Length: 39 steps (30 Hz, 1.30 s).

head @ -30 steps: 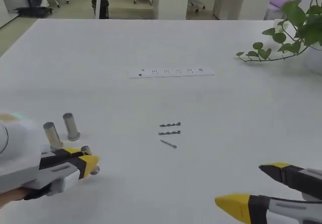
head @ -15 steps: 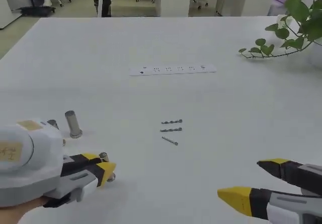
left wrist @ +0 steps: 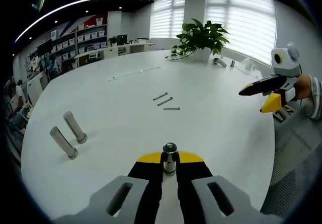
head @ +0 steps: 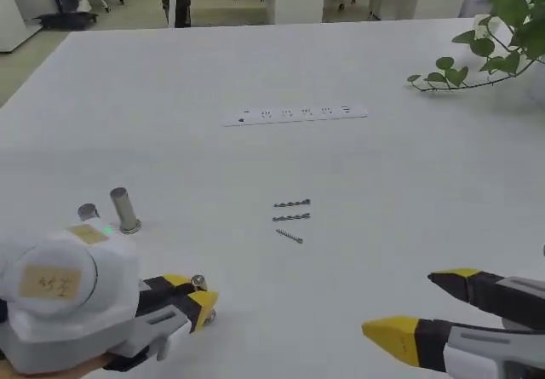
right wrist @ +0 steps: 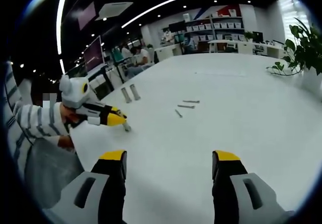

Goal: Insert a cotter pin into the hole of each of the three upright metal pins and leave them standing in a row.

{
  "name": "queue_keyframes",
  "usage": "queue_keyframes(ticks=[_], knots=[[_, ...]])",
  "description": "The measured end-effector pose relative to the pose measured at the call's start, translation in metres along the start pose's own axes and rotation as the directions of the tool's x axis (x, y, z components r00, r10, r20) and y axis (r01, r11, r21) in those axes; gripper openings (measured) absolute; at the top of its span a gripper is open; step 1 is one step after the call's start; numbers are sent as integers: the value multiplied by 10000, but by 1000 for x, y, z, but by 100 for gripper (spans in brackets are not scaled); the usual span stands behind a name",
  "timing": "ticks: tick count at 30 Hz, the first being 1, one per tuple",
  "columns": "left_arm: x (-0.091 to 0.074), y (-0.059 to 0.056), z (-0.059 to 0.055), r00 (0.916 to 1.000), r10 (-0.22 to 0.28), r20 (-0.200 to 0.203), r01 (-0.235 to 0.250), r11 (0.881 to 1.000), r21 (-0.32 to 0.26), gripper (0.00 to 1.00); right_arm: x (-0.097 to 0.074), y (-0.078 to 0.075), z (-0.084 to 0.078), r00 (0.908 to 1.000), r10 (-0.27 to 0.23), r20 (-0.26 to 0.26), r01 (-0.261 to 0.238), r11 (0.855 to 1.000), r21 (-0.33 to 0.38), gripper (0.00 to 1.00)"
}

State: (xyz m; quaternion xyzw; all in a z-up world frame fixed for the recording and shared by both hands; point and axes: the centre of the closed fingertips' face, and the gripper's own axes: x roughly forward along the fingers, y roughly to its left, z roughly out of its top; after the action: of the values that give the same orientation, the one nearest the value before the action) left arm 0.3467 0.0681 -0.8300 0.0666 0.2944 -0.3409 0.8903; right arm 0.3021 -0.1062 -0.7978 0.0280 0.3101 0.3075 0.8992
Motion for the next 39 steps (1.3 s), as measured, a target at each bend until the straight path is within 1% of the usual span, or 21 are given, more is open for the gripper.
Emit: queue_keyframes(ticks=[2,4,11,12,13,15,19,22,24,27,29,31,32,33,35,39], knots=[[1,0,-1,10000,16,-6,-16,10000,-18,7,1,0,-2,10000,17,-97,-17,10000,13,70],[1,-2,-1,10000,-19,3,19,10000,-32,7,1,-1,-3,9999,28,-102,-28,10000,4,70],[2,-1,0,10000,25,75,-25,10000,39,8,3,1,-4,9999,129,-113,-128,9999,56,71],[2,-1,0,9999,33,116,-33,10000,-10,8,3,1,-5,9998,144,-141,-143,9999,60,71],[2,-1,0,9998,21,185,-18,9998,-186,8,3,2,-6,9996,188,-227,-187,9998,71,71],[2,0,1,9997,48,239,-42,9997,-258,8,4,3,-7,9994,204,-292,-204,9998,14,71],[1,-2,1,9996,37,291,-26,9993,-363,8,5,3,-8,9993,170,-326,-169,9998,44,74],[1,-2,1,9996,17,276,-6,9993,-378,8,5,1,-8,9994,54,-340,-50,9999,93,79],[1,-3,0,9996,-47,267,61,9986,-530,9,5,0,-8,9993,23,-362,-19,10000,93,80],[0,-3,0,9996,-74,272,88,9986,-522,9,5,0,-8,9992,11,-390,-8,10000,75,81],[0,-4,-1,9996,-107,245,120,9984,-557,9,5,-1,-7,9992,-87,-378,90,9999,85,82],[0,-5,-3,9998,-164,150,171,9984,-544,11,4,-2,-7,9991,-156,-401,161,9998,121,85],[-1,-6,-6,9995,-313,19,314,9979,-575,13,4,-3,-7,9989,-198,-424,204,9997,150,86],[-1,-6,-7,9994,-339,-36,336,9974,-639,15,4,-3,-7,9988,-211,-438,219,9996,175,87],[-4,-5,-9,9994,-358,-3,357,9978,-551,17,3,-4,-8,9986,-218,-480,230,9994,239,88],[-10,-3,-12,9985,-534,-96,529,9972,-532,23,2,-3,-8,9984,-245,-507,256,9994,220,88]])
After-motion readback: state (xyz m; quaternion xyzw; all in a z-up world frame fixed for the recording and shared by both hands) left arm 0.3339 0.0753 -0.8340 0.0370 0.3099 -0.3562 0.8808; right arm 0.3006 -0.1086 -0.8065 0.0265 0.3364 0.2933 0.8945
